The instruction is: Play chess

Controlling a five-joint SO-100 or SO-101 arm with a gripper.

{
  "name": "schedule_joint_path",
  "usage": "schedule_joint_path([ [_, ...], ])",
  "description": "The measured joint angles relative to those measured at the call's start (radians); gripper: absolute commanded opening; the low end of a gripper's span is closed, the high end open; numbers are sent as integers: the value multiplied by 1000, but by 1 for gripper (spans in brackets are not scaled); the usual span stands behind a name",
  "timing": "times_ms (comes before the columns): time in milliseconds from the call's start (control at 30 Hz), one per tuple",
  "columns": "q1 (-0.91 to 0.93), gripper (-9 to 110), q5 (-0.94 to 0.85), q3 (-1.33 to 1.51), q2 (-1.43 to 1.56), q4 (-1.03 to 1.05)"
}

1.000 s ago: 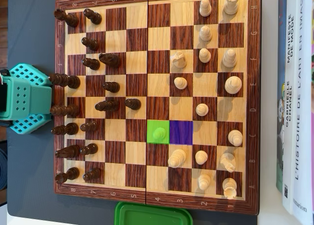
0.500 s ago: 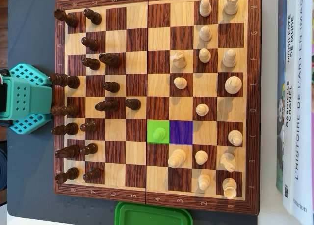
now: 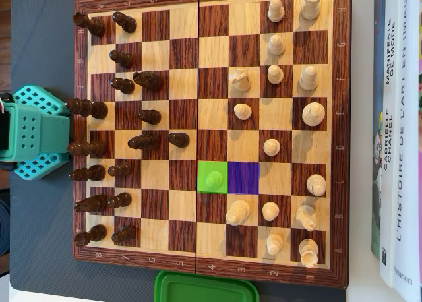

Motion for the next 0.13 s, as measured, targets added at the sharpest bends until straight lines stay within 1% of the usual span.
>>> schedule_joint_path([
  [133, 0, 12, 0, 0, 0, 0],
])
